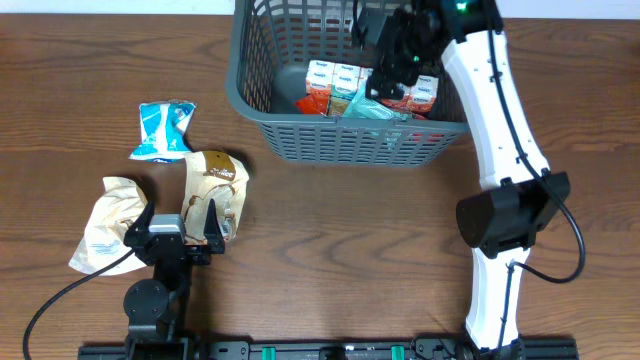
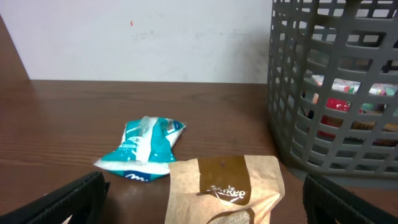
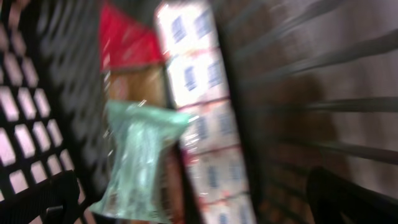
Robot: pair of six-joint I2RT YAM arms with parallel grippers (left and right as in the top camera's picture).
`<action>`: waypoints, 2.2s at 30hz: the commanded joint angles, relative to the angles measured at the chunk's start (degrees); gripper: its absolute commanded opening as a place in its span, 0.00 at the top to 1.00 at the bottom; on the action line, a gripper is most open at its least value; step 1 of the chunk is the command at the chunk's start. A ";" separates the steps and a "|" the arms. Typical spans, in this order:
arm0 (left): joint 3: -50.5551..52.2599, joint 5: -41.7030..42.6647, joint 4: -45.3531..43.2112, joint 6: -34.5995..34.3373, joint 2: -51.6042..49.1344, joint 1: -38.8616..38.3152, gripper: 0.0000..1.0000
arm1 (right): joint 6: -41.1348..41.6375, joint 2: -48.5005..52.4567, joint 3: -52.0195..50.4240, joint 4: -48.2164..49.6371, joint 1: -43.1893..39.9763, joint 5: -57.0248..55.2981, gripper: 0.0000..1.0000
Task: Pack container
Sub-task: 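Lift the wipes pouch into the basket and open the right gripper, then withdraw the right gripper and move the left gripper toward the snack bags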
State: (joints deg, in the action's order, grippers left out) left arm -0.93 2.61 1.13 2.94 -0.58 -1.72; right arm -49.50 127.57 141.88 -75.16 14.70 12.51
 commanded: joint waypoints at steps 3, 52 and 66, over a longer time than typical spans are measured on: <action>-0.02 2.03 2.78 -0.37 0.35 -0.02 0.02 | 12.33 -2.38 12.26 -0.17 -1.03 -2.47 0.01; -87.60 -1.77 62.07 7.91 -61.66 0.02 0.01 | 52.35 -15.80 -31.39 -2.23 -43.17 -11.89 0.01; -87.60 -2.49 72.72 1.64 -73.07 0.02 0.01 | 51.52 -15.80 -49.92 6.67 -42.69 -10.49 0.01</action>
State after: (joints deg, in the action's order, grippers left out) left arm -88.07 1.02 72.66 5.98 -68.12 -1.72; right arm 3.14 111.39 92.79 -68.75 -28.36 1.54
